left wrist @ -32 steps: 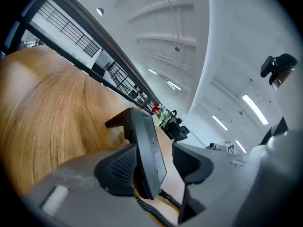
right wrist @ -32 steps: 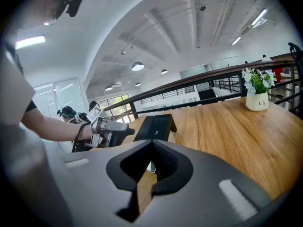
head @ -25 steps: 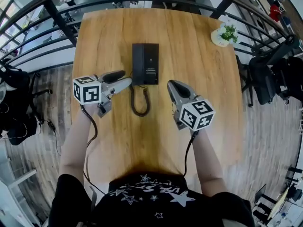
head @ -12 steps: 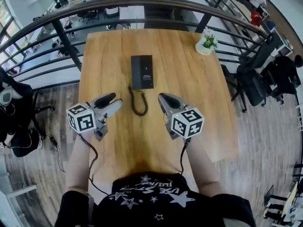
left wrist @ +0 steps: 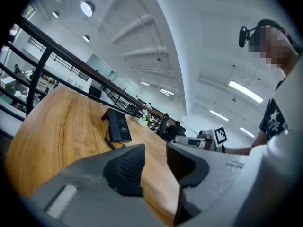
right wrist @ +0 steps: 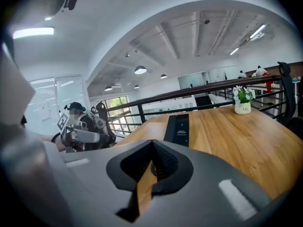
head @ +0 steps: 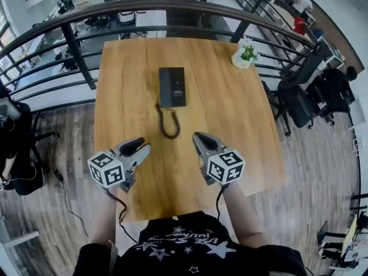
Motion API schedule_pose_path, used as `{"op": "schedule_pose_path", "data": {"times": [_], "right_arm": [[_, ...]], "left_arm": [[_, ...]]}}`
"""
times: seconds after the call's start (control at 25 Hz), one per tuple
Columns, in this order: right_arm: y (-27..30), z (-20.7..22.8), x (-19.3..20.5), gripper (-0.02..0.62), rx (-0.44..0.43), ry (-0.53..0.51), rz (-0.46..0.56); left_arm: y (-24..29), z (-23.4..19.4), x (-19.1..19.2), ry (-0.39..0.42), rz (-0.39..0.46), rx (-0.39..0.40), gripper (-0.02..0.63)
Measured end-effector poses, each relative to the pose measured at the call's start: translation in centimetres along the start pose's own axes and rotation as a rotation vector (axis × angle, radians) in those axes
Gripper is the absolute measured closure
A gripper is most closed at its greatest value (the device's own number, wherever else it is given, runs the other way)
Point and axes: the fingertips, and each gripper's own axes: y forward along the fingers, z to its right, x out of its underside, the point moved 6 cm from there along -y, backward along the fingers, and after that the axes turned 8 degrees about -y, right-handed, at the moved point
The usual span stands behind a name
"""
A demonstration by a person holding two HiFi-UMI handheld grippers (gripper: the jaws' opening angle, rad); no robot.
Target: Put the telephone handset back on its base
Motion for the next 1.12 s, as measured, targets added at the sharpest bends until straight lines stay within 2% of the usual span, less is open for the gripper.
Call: {"op": "schedule_pose_path", "data": {"times": [0.12,0.24,0.36,0.52,0.76,1.12], "right_arm": [[0.0,-1.8,0.9,0.594,-0.016,-0.005,0.014],[-0.1,-2.5,1.3,0.594,-0.036,-0.017,0.01],[-0.7,-3.8,1.4,0.594,-0.072,-0.014,0.026],[-3.0,-5.2,2.4,0.594,-0.108,-0.019,0.028],[-6.7,-4.3,3.4,0.594,-0.113,-0.015,0.04],[-15.9,-4.3,5.7,0.594,-0.126,-0.024,0.085]], "left_arm": [[-1.1,0.3,2.9,0.019,-0.012,-0.032,0.519],[-1.9,1.3,5.2,-0.007,-0.01,-0.061,0.568],[-3.4,2.7,6.8,-0.018,-0.001,-0.1,0.586],[-4.4,4.9,8.4,-0.012,0.019,-0.143,0.595],[-3.3,8.1,9.9,0.011,0.006,-0.166,0.598],[-2.8,16.2,14.5,0.054,0.008,-0.18,0.601]]}}
